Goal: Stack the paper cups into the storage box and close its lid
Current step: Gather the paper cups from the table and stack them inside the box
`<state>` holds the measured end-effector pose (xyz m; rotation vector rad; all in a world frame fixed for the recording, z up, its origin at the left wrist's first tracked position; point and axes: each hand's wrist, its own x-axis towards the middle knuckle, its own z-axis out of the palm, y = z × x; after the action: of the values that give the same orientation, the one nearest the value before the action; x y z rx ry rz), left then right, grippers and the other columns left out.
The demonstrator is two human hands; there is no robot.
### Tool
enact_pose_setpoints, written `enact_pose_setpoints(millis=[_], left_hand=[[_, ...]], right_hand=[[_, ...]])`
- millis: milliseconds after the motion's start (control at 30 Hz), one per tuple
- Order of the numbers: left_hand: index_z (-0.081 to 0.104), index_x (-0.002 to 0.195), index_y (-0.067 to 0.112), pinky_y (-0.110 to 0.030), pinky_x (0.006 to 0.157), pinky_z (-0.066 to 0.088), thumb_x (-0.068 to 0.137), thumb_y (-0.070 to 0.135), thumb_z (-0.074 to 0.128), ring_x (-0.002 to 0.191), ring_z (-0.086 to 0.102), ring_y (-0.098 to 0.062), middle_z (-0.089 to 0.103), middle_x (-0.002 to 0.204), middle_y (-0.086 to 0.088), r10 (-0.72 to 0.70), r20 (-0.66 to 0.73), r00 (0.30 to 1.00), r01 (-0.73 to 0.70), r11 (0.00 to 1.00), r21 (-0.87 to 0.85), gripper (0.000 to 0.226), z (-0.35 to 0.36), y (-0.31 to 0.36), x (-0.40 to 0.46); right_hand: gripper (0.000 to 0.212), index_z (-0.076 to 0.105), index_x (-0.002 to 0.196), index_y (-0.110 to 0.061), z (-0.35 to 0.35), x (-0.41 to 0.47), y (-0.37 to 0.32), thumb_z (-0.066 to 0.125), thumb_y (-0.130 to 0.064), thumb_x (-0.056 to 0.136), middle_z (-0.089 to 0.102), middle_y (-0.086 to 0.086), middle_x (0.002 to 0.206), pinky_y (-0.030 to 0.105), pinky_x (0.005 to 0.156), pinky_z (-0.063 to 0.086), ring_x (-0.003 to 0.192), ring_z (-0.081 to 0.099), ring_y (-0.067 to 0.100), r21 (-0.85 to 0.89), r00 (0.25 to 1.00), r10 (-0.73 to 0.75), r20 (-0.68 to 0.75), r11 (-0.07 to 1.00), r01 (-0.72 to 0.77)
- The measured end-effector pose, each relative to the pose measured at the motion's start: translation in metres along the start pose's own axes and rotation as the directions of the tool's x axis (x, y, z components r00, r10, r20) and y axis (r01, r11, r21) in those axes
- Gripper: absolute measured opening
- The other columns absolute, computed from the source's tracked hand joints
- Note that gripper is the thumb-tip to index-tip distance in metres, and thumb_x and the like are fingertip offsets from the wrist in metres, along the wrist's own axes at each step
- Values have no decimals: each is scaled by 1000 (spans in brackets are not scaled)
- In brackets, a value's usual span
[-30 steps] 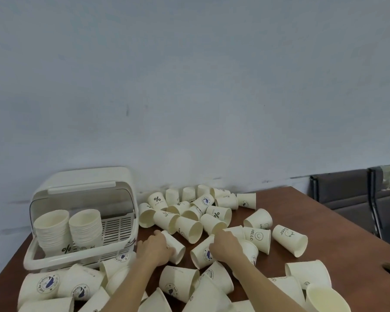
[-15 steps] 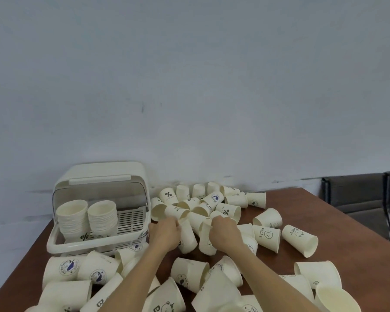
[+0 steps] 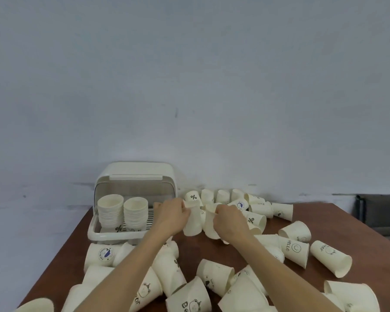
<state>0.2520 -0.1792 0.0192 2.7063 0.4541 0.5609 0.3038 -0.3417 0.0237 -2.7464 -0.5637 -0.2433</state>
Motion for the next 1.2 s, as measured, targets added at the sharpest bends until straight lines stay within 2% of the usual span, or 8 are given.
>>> enact_pose_setpoints(millis=[133,300,433,533,733,900,1067,1200], left_hand=[[61,93,19,-37,87,30,92,34,46,92,60,-22,68,90,1,-20,-82,996,18,1000,-20,21,-24,-20,0],[59,89,22,-38,93,32,93,35,46,88,62,-21,68,85,3,-46,-160,986,45,999,-8,19,-45,-51,1],[57,84,21,-37,88,33,93,34,47,82,61,-21,66,80,3,-43,-253,967,46,999,7,19,-62,-74,1],[59,87,19,-37,86,38,94,33,47,78,63,-21,67,78,2,2,-347,938,32,995,92,20,-78,-94,3],[64,88,16,-38,83,30,93,23,55,77,60,-26,67,76,-3,97,-470,877,23,969,244,12,-87,-137,7],[63,79,17,-34,79,25,91,19,63,73,58,-26,64,75,-3,112,-480,870,27,962,273,12,-73,-165,7],[63,76,17,-34,78,23,92,18,61,73,58,-27,63,70,-4,71,-378,923,61,943,327,17,-59,-180,4],[61,85,20,-33,84,26,99,19,46,83,56,-24,66,83,-2,3,-275,961,109,914,392,21,-56,-184,3]], right_hand=[[22,59,94,-11,1,4,-27,39,-9,86,61,7,89,37,71,50,85,59,28,25,996,-80,-47,996,81],[19,58,97,-10,5,4,-61,41,-13,90,62,9,94,32,63,37,86,59,30,-33,975,-200,-100,980,198],[19,56,99,-11,10,5,-83,40,-14,90,61,12,96,35,66,40,89,57,32,-10,967,-235,-100,972,235],[17,56,96,-9,13,6,-96,41,-14,91,63,13,95,33,64,36,88,57,33,-21,954,-282,-104,960,281],[17,57,96,-9,19,13,-115,41,-14,92,64,11,90,33,61,36,83,58,32,0,941,-308,-139,951,311],[17,57,96,-8,23,16,-127,41,-13,93,64,10,86,36,59,38,81,56,32,7,919,-345,-190,936,353],[19,56,97,-9,28,23,-137,38,-15,95,65,8,87,38,62,43,79,57,30,7,903,-370,-217,925,380],[18,55,100,-9,33,27,-146,39,-15,96,63,8,88,40,62,47,76,57,30,3,888,-400,-226,912,411]])
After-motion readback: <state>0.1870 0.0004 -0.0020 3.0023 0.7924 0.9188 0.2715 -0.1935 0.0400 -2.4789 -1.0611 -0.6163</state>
